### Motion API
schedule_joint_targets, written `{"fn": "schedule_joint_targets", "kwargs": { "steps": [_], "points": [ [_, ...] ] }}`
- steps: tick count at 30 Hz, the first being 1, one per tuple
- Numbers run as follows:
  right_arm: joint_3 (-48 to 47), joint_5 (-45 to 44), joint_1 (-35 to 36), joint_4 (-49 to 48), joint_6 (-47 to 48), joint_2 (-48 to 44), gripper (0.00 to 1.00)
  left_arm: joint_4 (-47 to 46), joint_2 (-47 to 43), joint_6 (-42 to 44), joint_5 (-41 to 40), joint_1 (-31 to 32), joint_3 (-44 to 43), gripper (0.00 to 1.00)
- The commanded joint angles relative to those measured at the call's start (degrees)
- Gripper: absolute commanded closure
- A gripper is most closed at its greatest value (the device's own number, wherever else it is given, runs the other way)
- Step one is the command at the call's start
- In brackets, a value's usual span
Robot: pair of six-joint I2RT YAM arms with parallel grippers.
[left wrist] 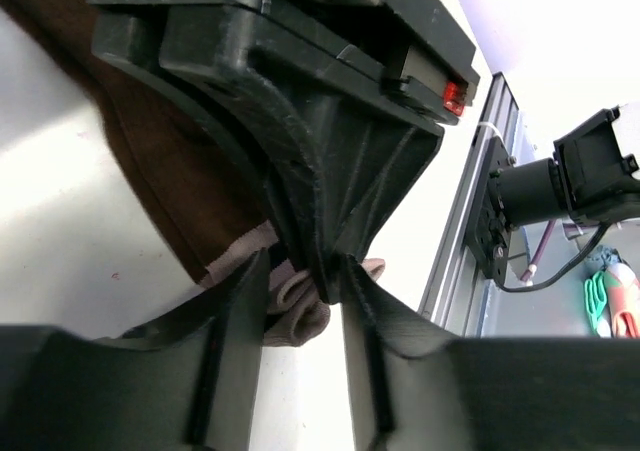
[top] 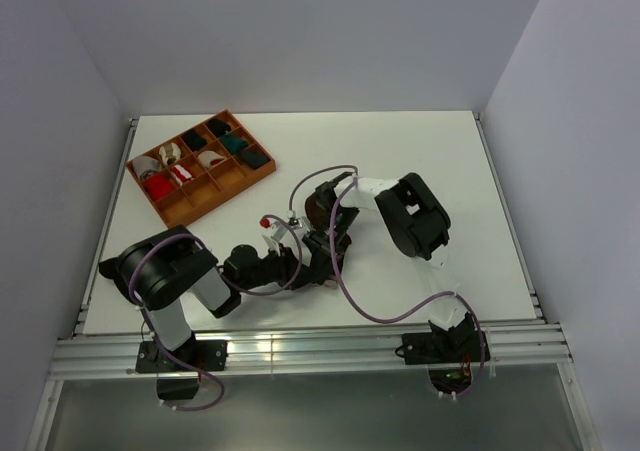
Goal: Roll the socks
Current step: Roll the sock at the center of the board.
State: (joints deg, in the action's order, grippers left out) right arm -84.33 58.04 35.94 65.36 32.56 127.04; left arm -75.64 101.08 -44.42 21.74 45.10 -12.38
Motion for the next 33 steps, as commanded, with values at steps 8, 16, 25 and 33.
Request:
{"fn": "schedule_joint_targets", "kwargs": {
  "steps": [8, 16, 25, 33],
  "points": [
    [-1.36, 0.76, -0.88, 0.47, -0.04, 0.4, 0.95, -9.96, -0.27, 0.74, 0.76, -0.72, 2.62, 0.6],
    [-1.36, 0.58, -1.31, 0.47, -0.04, 0.57, 0.95, -10.06, 0.35, 0.39, 1.91, -2.04, 2.71, 0.59],
    [-1.62, 0.76, -1.23, 1.17, 0.49, 0.75, 0.95, -8.3, 0.08, 0.57, 2.26, -2.12, 0.35, 0.57],
    [-1.62, 0.58, -1.31, 1.26, 0.67, 0.49, 0.95, -6.01, 1.14, 0.74, 2.61, -2.12, -1.5, 0.69]
  ]
}}
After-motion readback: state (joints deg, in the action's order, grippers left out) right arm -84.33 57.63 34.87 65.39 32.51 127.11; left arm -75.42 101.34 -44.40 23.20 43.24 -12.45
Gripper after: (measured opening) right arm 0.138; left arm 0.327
